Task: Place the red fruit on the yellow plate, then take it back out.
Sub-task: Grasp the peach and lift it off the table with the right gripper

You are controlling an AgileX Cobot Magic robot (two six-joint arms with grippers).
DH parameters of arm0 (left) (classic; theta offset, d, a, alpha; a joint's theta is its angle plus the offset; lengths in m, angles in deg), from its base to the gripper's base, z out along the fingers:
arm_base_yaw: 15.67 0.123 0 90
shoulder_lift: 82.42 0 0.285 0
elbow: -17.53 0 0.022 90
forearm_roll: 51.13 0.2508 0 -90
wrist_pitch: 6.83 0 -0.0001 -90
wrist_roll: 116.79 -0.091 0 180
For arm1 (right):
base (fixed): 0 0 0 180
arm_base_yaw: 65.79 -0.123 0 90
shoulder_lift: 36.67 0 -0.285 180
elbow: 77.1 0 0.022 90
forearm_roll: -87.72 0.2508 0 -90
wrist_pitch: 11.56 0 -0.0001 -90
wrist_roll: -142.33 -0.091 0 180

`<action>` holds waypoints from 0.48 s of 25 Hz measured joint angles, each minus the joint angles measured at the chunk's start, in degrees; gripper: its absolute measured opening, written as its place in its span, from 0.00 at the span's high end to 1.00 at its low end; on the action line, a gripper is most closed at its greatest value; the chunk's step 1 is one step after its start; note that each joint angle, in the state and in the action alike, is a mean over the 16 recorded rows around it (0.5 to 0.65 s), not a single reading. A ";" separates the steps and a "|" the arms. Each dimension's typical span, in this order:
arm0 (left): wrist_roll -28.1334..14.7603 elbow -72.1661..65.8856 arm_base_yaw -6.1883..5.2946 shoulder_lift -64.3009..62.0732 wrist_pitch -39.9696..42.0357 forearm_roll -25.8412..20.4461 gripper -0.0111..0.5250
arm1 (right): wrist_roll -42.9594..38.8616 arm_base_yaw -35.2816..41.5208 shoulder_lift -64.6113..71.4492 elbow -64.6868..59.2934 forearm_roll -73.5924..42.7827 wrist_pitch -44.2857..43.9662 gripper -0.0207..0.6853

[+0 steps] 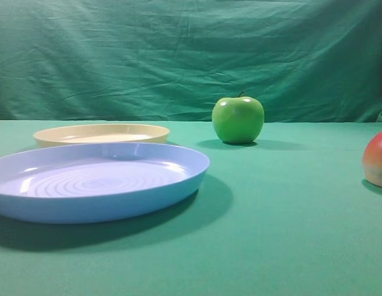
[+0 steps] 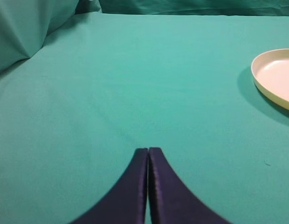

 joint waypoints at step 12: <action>0.00 0.00 0.00 0.00 0.00 0.00 0.98 | -4.41 -7.11 19.64 4.46 -9.00 6.58 0.53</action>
